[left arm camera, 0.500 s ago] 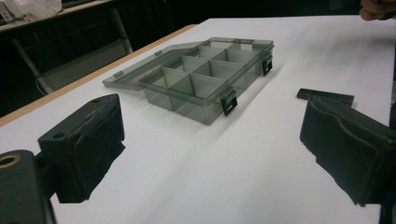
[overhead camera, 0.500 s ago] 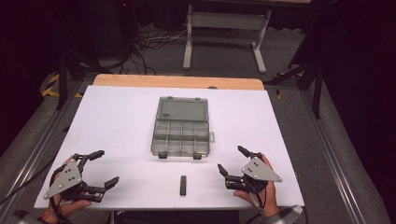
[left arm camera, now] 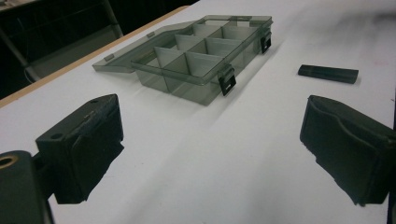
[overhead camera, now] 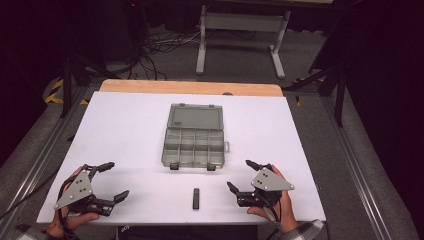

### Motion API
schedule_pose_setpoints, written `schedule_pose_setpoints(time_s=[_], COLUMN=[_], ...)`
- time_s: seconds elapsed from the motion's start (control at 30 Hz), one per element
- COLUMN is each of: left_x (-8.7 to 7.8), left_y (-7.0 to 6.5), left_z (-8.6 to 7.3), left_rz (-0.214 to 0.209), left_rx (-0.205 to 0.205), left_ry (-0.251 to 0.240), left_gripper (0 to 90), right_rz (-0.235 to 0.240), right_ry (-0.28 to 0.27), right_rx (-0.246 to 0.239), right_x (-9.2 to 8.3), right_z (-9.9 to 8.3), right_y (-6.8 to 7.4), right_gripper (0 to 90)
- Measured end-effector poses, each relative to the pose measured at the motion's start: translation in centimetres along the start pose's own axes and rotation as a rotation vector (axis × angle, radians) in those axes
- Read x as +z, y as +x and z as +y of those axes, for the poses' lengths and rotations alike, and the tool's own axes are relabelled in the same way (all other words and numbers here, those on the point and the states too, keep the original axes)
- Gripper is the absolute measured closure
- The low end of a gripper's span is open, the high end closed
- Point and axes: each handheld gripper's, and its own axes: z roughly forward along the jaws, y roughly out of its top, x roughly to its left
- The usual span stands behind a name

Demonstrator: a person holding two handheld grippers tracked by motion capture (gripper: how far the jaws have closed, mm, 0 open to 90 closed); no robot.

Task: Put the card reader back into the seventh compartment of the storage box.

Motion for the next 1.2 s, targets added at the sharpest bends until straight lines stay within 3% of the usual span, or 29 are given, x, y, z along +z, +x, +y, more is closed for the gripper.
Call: schedule_pose_setpoints(time_s=[0.03, 0.33, 0.37, 0.8, 0.97, 1.2], left_x=[0.2, 0.4, 0.4, 0.7, 1.0, 1.0], left_y=[0.0, -0.2, -0.1, -0.1, -0.2, -0.2], left_z=[0.0, -0.1, -0.1, -0.4, -0.4, -0.5], left_rz=[-0.003, -0.011, -0.012, -0.020, -0.030, -0.034], left_rx=[0.001, 0.011, 0.012, 0.009, 0.006, 0.006], left_ry=[0.004, 0.014, 0.017, 0.035, 0.043, 0.045], left_gripper=[6.7, 6.7, 6.5, 5.1, 4.8, 4.8], right_rz=[0.036, 0.125, 0.157, 0.285, 0.369, 0.450], right_ry=[0.026, 0.090, 0.106, 0.181, 0.226, 0.297], right_rx=[-0.007, -0.032, -0.041, -0.088, -0.133, -0.191], right_x=[0.3, 1.2, 1.5, 3.5, 5.0, 7.5], right_z=[0.1, 0.2, 0.3, 0.7, 1.1, 1.4], right_y=[0.1, 0.9, 1.2, 3.1, 4.6, 6.1], right_gripper=[14.6, 15.6, 15.5, 11.5, 10.0, 9.4])
